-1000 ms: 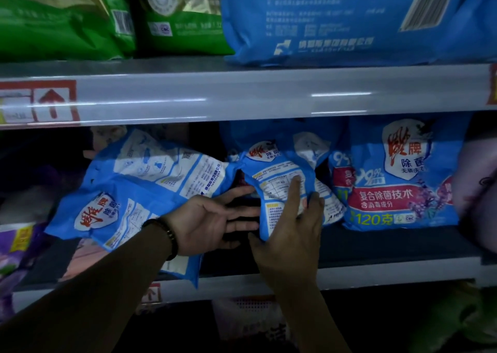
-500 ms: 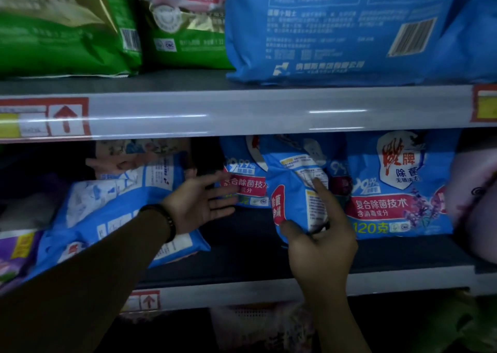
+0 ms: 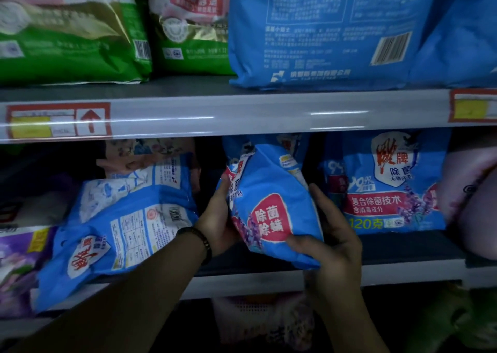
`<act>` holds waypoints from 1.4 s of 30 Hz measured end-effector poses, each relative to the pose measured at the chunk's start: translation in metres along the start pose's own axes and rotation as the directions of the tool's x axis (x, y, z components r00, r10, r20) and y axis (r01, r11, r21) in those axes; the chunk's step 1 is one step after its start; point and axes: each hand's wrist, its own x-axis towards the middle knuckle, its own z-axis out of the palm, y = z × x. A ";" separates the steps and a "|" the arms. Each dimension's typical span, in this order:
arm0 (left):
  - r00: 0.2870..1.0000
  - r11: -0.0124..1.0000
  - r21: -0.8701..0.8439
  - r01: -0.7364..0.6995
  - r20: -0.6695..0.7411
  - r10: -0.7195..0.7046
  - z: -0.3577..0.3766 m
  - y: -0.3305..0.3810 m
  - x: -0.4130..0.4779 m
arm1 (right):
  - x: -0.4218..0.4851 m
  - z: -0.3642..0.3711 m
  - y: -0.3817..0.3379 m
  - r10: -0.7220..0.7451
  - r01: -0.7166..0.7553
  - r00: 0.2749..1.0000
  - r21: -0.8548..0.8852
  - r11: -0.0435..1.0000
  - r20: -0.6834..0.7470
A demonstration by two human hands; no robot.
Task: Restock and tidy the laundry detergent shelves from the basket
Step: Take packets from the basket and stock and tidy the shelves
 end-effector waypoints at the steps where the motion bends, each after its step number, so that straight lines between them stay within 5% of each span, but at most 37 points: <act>1: 1.000 0.998 -0.070 0.009 0.015 -0.008 0.002 -0.001 -0.005 | 0.002 -0.006 -0.002 0.019 -0.020 1.000 0.052 0.998 0.019; 4: 0.996 0.987 -0.160 0.000 0.090 0.015 0.004 -0.013 -0.019 | 0.009 -0.020 -0.010 0.081 -0.088 0.995 0.159 0.983 0.052; 8: 0.997 0.998 -0.015 -0.061 0.050 0.062 0.004 -0.017 -0.029 | 0.020 -0.046 -0.026 0.215 -0.244 0.962 0.176 0.954 0.166; 13: 0.956 0.943 0.160 -0.291 0.085 0.281 0.001 -0.013 -0.040 | 0.033 -0.077 -0.044 0.372 -0.316 0.856 -0.205 0.926 0.360; 15: 0.930 0.917 0.161 -0.366 0.089 0.356 0.001 -0.010 -0.041 | 0.041 -0.080 -0.041 0.358 -0.227 0.886 -0.401 0.888 0.293; 21: 0.739 0.721 0.332 -0.608 -0.094 0.667 0.017 -0.009 -0.029 | 0.068 -0.067 0.018 -0.072 0.018 0.997 -0.774 0.633 -0.035; 24: 0.698 0.662 0.562 -0.497 -0.195 0.689 0.011 -0.023 -0.019 | 0.068 -0.060 0.045 -0.078 -0.080 0.988 -0.865 0.495 -0.136; 27: 0.747 0.682 0.681 -0.266 -0.301 0.592 0.006 -0.028 -0.011 | 0.060 -0.055 0.053 0.147 -0.212 0.976 -0.834 0.510 -0.158; 30: 0.816 0.776 0.597 -0.204 -0.335 0.471 0.009 -0.018 0.000 | 0.057 -0.055 0.053 0.140 -0.164 0.984 -0.865 0.474 -0.109; 34: 0.926 0.926 0.376 -0.037 -0.335 0.174 0.001 -0.006 0.005 | 0.057 -0.059 0.055 0.110 -0.172 0.985 -0.809 0.562 -0.133; 39: 0.811 0.769 0.518 -0.376 -0.217 0.543 -0.002 -0.011 0.004 | 0.057 -0.064 0.055 0.164 -0.168 0.985 -0.539 0.825 -0.056; 42: 0.702 0.732 0.521 -0.440 -0.309 0.642 0.002 -0.020 0.006 | 0.057 -0.063 0.063 0.158 -0.151 0.987 -0.539 0.829 -0.034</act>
